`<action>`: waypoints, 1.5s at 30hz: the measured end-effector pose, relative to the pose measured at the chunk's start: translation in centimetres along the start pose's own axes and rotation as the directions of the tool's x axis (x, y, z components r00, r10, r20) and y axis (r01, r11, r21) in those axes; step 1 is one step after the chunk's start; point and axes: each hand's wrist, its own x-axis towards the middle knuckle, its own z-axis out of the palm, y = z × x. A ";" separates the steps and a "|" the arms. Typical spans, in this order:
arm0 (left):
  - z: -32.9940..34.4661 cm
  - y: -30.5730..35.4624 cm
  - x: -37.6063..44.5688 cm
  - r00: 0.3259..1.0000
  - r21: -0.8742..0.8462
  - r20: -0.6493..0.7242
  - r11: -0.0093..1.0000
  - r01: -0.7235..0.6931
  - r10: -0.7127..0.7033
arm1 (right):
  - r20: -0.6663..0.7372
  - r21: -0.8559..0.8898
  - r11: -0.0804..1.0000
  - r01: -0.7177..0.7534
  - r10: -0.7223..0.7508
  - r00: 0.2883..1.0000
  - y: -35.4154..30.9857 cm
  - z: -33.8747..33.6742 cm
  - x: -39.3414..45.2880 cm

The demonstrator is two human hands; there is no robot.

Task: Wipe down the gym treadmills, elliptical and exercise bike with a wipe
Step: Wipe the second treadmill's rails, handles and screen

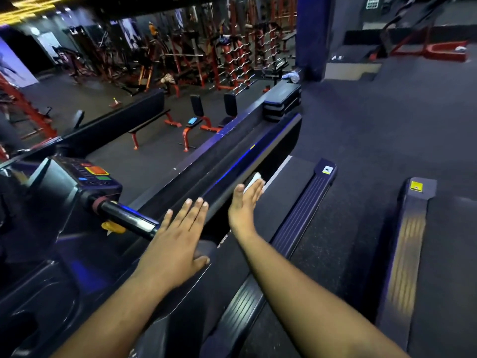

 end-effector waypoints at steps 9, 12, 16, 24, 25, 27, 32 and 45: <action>0.5 -0.6 0.3 1.000 -0.075 0.000 0.997 -0.011 0.011 | 0.250 -0.152 0.876 0.458 -0.414 0.875 3.3 1.1 -6.1; 0.5 -0.7 0.3 0.999 -0.061 0.018 0.998 -0.030 0.031 | 0.181 -0.307 0.827 0.470 -0.434 0.883 1.8 -0.7 -1.0; 0.0 -0.3 0.3 1.000 -0.097 0.022 0.995 -0.019 0.021 | 0.264 -0.562 0.624 0.543 -0.486 0.833 -0.3 -4.2 5.0; 0.6 -0.2 -0.1 0.998 -0.082 -0.056 0.997 -0.006 0.001 | 0.660 -0.301 0.276 0.913 -0.631 0.408 3.3 -2.6 -4.7; 0.5 -0.2 -0.1 0.998 -0.079 -0.055 0.997 -0.008 0.004 | 0.668 -0.312 0.209 0.927 -0.645 0.371 3.6 -2.9 -3.8; 0.5 -0.2 -0.1 0.999 -0.066 -0.042 0.998 0.008 -0.010 | 0.609 -0.410 0.228 0.883 -0.653 0.451 3.3 -4.1 -0.5; -0.1 0.4 0.4 0.999 -0.062 -0.003 0.997 0.047 -0.047 | 0.427 -0.579 0.512 0.635 -0.473 0.771 0.2 -6.7 5.2; -1.4 3.0 8.4 0.994 0.014 0.110 1.000 -0.014 0.012 | 0.495 -0.660 0.408 0.631 -0.396 0.774 -1.5 -10.6 12.5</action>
